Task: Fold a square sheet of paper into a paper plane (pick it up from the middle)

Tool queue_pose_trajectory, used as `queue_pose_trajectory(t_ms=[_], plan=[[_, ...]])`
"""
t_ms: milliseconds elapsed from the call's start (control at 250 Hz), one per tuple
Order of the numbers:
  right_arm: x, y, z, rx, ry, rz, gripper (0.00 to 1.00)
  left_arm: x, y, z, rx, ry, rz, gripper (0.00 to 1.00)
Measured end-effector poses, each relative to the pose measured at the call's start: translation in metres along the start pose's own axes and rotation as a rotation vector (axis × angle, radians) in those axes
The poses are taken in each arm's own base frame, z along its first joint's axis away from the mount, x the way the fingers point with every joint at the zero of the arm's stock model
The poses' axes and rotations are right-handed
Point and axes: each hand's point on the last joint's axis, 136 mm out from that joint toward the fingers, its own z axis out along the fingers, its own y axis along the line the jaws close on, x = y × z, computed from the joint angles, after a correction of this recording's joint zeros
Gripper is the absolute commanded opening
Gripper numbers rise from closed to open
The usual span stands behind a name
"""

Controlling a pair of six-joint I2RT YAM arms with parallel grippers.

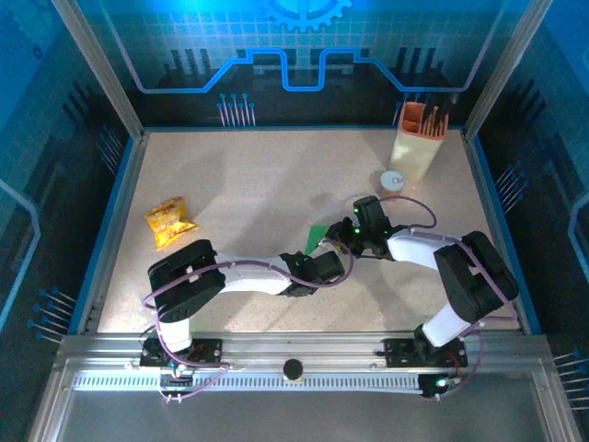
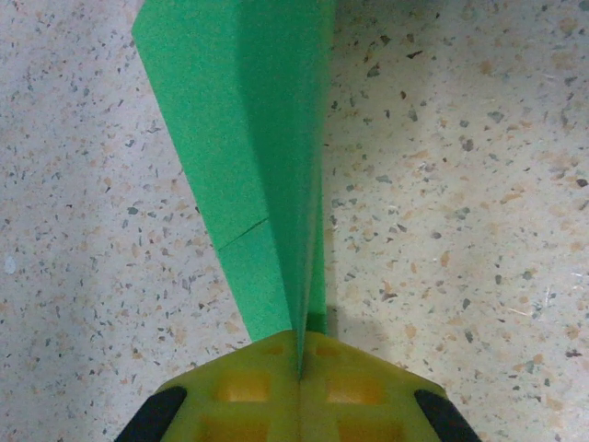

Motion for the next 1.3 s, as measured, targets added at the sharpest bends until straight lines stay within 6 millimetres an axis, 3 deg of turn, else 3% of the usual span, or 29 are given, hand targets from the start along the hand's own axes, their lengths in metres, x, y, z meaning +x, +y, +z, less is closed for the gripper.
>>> queue_pose_trajectory(t_ms=[324, 396, 471, 767, 979, 1299], plan=[[-0.029, -0.018, -0.049, 0.088, -0.103, -0.068, 0.38, 0.006, -0.008, 0.004, 0.038, 0.025, -0.039, 0.17], [-0.032, -0.023, -0.057, 0.105, -0.117, -0.077, 0.38, 0.007, -0.010, 0.006, 0.043, 0.031, -0.046, 0.11], [-0.031, -0.030, -0.063, 0.117, -0.123, -0.082, 0.38, 0.007, -0.011, 0.006, 0.049, 0.030, -0.047, 0.14], [-0.015, -0.055, -0.066, 0.171, -0.088, -0.073, 0.39, 0.007, -0.011, 0.008, 0.065, 0.040, -0.082, 0.15], [-0.014, -0.054, -0.066, 0.166, -0.082, -0.089, 0.38, 0.003, -0.010, 0.010, 0.143, 0.050, -0.177, 0.07], [-0.001, -0.048, -0.064, 0.173, -0.117, -0.223, 0.38, -0.005, -0.009, 0.015, 0.399, 0.036, -0.402, 0.06]])
